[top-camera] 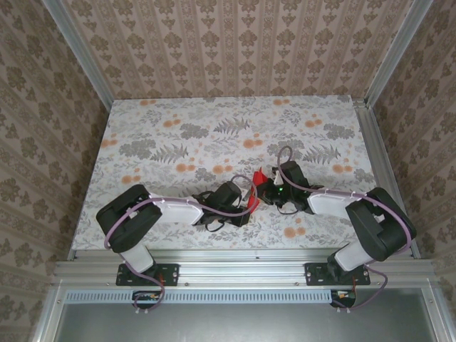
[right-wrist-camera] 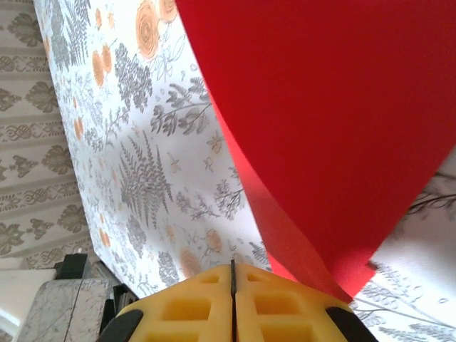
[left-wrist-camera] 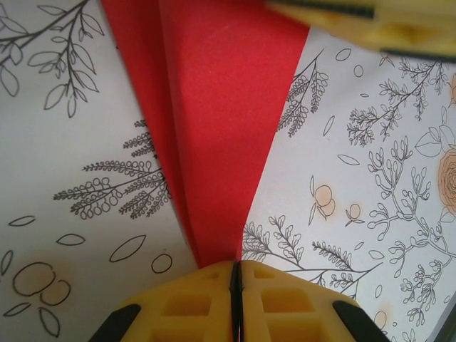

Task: Fold a paper plane with a square sheet of paper (pick it up from the middle)
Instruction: Fold the wing for the fifth time at the center of the table.

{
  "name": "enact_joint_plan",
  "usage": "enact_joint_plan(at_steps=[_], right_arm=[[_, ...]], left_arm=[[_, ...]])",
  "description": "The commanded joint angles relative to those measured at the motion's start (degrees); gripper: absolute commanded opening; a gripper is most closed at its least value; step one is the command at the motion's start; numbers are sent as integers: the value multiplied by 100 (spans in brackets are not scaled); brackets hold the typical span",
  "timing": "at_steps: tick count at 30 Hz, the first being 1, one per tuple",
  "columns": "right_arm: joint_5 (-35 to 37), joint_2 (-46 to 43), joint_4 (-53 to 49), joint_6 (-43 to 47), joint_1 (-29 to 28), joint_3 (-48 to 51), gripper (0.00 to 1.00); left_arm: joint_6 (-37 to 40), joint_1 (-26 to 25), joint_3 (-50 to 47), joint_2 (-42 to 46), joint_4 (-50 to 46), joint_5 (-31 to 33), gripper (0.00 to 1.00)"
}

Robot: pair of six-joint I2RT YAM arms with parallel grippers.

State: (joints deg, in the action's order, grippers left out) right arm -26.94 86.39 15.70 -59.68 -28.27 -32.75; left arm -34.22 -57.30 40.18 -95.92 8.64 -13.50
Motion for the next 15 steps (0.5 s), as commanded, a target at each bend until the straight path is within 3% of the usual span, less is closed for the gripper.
enact_joint_plan(at_steps=[1,7,15], right_arm=[[-13,93,382,-409,-180,67,10],[-71,680,796,-571,-302,-35,9],[116,1168,319,-154,-224,-299,8]], left_arm=[[224,51,-249,-400,-651,224,10],[248,46,-300,-410,-656,216,11],[292,48,-346,-272,-898,299,10]])
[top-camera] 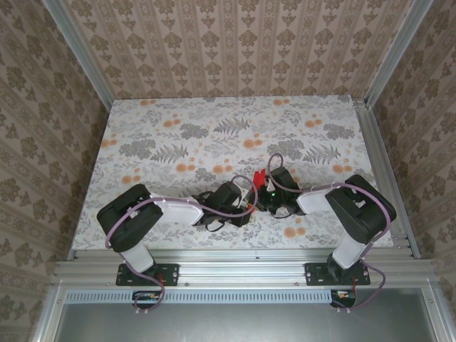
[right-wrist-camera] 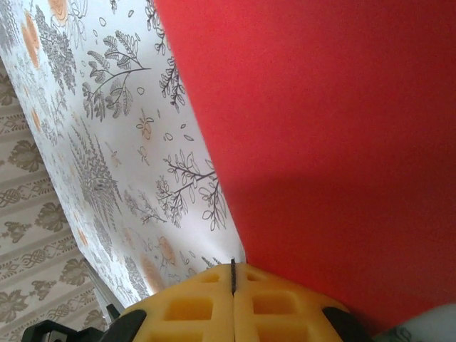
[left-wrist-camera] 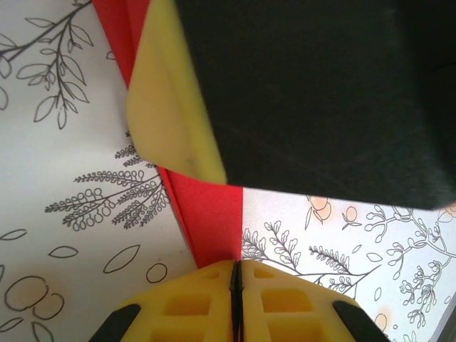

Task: Fold a paper plane with a square sheet of paper (pick it up from the middle)
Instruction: Fold the wing for the fifth time at the center of the table.

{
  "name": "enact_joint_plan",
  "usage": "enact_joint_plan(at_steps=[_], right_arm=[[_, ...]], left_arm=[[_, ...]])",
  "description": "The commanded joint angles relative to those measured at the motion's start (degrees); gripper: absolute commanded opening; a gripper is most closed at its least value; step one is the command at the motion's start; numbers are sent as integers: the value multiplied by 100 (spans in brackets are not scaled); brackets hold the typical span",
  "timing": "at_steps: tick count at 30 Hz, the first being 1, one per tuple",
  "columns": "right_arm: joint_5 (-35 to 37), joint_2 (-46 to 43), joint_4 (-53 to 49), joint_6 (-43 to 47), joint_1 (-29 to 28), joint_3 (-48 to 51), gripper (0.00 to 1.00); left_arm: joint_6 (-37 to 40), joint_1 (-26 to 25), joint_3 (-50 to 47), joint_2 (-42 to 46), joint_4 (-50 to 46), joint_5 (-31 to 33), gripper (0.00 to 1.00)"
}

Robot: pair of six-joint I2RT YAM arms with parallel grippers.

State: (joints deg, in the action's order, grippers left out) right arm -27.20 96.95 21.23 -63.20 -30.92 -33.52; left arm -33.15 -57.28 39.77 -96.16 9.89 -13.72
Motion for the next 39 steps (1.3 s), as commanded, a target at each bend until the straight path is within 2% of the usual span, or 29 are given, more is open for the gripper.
enact_joint_plan(at_steps=[1,8,13,23,39], right_arm=[[215,127,-394,310,70,-289,8],[492,348,-1236,886,379,-725,5],[501,564,-1446,992,505,-1005,5],[198,989,-1374,1179,954,-1296,5],[0,1471,-1823,1546,1481,-2053,5]], left_arm=[[208,35,-285,-242,-1106,331,10],[282,40,-332,-205,-1364,414,10],[326,26,-340,-241,-1494,444,10],[375,24,-435,-206,-1612,460,10],[541,42,-329,-143,-1915,428,10]])
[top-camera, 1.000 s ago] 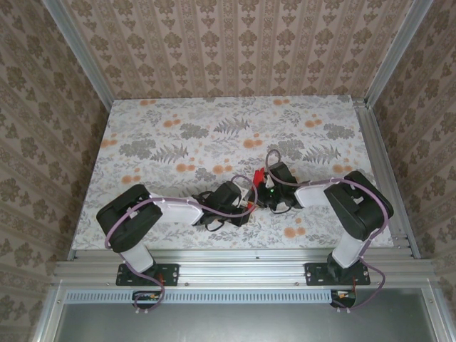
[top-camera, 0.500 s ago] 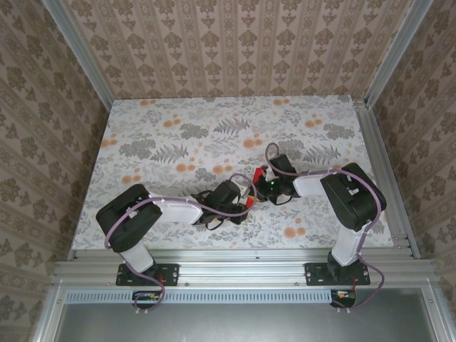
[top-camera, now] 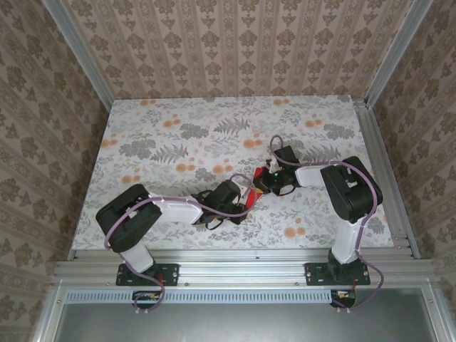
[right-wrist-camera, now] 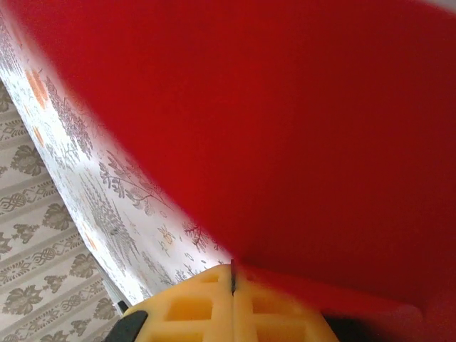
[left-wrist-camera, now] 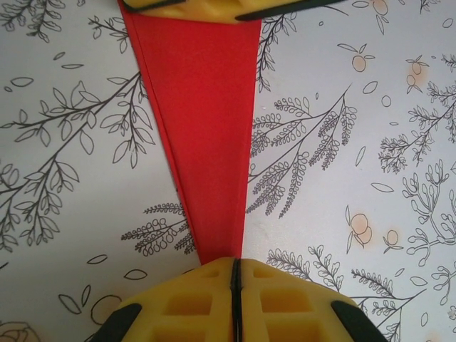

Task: Fold a paper plane with a square sheet of paper (pick it up from the middle)
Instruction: Fold the wing for the fifth time at the center of the table.

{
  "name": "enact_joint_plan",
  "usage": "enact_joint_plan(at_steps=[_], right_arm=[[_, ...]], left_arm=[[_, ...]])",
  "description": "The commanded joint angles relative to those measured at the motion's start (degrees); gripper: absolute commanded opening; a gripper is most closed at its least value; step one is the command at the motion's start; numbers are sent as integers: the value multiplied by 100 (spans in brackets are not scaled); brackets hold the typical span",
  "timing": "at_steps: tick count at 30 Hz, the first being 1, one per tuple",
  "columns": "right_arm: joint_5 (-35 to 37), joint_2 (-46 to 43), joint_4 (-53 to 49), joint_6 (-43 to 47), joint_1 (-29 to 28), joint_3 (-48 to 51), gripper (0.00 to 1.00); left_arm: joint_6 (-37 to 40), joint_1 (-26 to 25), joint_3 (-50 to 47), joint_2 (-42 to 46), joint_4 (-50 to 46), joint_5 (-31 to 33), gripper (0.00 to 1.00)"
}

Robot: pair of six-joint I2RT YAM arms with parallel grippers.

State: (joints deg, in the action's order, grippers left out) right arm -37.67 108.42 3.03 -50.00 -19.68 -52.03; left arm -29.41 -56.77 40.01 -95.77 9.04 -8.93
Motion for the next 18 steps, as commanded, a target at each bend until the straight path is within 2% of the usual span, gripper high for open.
enact_joint_plan(at_steps=[1,18], right_arm=[[1047,351,-38,248,403,-248,5],[941,819,-269,293,691,-982,6]], left_arm=[[168,-4,-363,-164,-1855,-41,10],[225,-3,-390,-120,-1957,-7,10]])
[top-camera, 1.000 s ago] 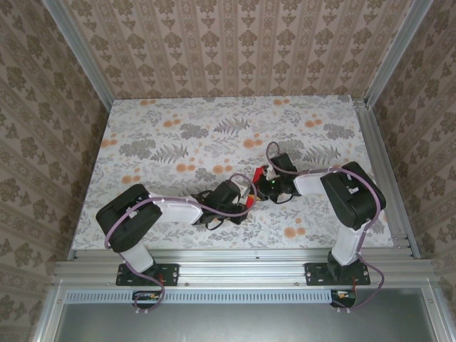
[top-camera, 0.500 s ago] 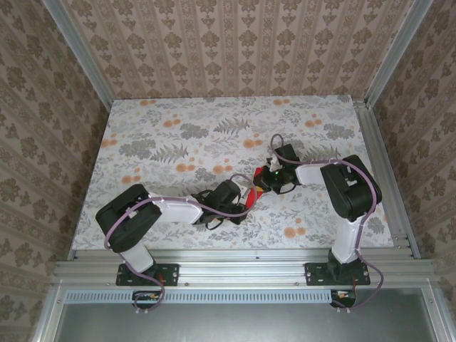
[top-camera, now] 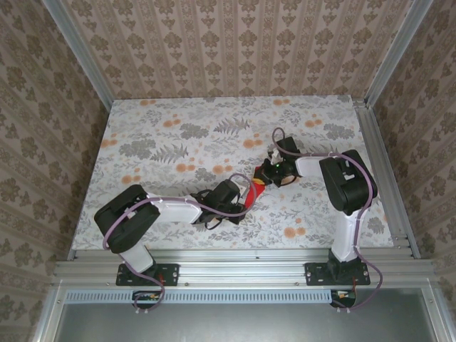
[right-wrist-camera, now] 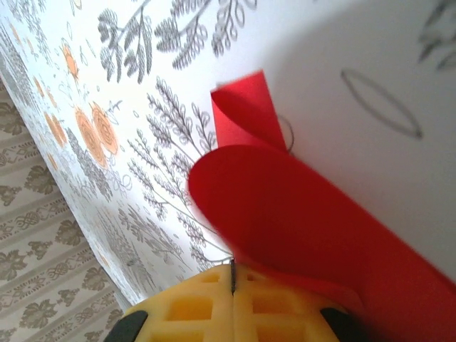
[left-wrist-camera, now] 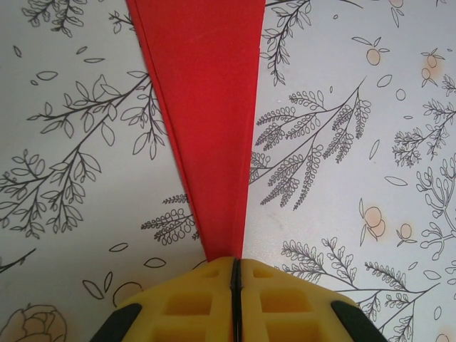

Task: Fold a paper plane with a square sheet of paper (pick it up from the middle)
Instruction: Fold the wing for the fifth time at the center of the table.

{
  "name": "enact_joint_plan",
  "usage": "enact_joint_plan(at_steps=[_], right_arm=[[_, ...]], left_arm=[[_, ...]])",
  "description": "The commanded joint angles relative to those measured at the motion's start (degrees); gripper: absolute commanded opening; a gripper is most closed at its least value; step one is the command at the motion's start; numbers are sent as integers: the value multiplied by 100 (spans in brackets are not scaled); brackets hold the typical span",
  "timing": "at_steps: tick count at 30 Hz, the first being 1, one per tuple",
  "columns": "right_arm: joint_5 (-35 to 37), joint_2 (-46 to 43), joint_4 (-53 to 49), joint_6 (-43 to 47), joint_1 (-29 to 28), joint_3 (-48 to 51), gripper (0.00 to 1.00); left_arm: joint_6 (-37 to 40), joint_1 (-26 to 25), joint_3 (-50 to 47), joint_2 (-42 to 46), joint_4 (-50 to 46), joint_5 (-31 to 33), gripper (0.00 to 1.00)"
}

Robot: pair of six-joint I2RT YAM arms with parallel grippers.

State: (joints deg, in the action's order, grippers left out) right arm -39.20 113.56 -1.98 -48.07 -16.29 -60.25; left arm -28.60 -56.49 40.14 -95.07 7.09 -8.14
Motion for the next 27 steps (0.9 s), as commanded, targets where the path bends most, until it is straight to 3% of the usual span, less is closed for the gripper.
enact_joint_plan(at_steps=[1,20,27], right_arm=[[1086,312,230,90,366,-190,6],[1054,790,-174,168,619,-1107,6],[989,284,-222,312,704,-880,6]], left_arm=[[150,-30,-410,-195,-1763,-89,10],[192,-7,-411,-145,-1769,-104,10],[157,-10,-276,-145,-1730,-170,10]])
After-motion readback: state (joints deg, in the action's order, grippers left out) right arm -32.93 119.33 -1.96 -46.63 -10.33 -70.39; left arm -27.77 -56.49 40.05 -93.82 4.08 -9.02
